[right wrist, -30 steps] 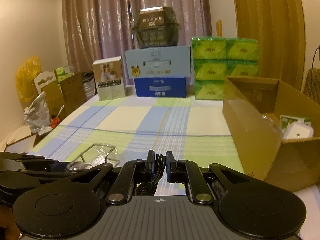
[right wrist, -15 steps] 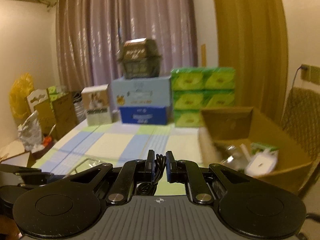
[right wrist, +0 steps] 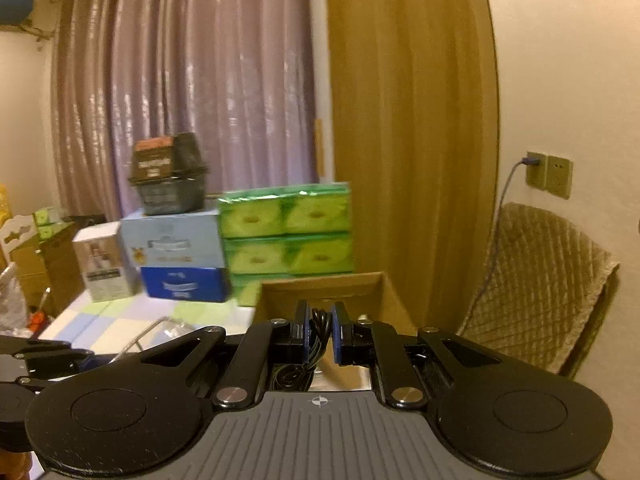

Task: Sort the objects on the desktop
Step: 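Carry the packet with the left tool while the right tool carries the cable over the cardboard box, then open both tools to drop the packet and cable into the cardboard box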

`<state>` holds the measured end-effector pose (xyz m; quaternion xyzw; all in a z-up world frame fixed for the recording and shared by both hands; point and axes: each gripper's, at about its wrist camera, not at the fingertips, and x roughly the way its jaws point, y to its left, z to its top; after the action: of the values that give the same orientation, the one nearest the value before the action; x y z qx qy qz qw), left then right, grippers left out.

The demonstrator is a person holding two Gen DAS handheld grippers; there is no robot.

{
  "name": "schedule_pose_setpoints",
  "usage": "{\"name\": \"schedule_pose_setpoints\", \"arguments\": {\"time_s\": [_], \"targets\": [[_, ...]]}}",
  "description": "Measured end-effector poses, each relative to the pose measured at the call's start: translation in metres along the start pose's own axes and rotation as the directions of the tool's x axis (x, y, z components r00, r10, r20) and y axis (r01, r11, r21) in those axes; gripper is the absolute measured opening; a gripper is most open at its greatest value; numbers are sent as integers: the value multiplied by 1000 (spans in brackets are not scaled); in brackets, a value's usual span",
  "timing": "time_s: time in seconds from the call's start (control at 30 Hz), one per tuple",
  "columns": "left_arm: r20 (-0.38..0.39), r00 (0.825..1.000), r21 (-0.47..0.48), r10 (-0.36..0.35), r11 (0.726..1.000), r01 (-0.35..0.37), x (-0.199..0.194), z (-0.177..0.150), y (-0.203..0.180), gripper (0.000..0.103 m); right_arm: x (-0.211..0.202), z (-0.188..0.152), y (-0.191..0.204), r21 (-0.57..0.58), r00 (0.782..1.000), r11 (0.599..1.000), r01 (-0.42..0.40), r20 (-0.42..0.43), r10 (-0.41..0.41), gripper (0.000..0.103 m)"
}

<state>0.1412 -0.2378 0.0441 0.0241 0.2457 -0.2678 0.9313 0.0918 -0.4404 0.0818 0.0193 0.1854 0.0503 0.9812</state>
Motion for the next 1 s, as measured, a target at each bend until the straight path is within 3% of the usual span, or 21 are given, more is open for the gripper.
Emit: {"name": "schedule_pose_setpoints", "arguments": {"time_s": [0.13,0.2,0.27,0.5,0.57,0.67,0.73,0.87,0.93,1.0], "targets": [[7,999,-1,-38,999,38,38,11,-11,27,20,-2,-22,-5,999,1000,18,-33,-18,7],[17,999,4,-50,999,50,58,13,-12,40,32,-5,-29,-8,998,1000,23,-52,-24,7],[6,999,4,-39,999,39,71,15,-10,44,43,-9,-33,-8,997,1000,24,-74,-24,7],[1,1000,-41,1,999,-1,69,11,18,45,81,-21,-33,29,988,999,-16,-152,21,8],[-9,1000,-61,12,998,-13,65,7,25,52,88,-21,-35,75,985,996,-49,-161,61,10],[-20,1000,-63,24,998,-25,53,-1,28,62,87,-17,-41,126,988,991,-37,-142,55,29],[-24,999,-61,39,997,-41,43,-6,27,71,79,-15,-45,156,991,987,-27,-124,47,49],[-13,998,-94,65,993,-65,15,-16,25,95,56,-14,-47,187,993,982,-19,-112,40,69],[-14,997,-93,74,993,-75,0,-20,20,101,39,-16,-45,191,994,981,-15,-105,36,88],[-14,996,-83,84,993,-85,-14,-23,14,102,21,-19,-40,190,994,982,-7,-102,27,97]]}}
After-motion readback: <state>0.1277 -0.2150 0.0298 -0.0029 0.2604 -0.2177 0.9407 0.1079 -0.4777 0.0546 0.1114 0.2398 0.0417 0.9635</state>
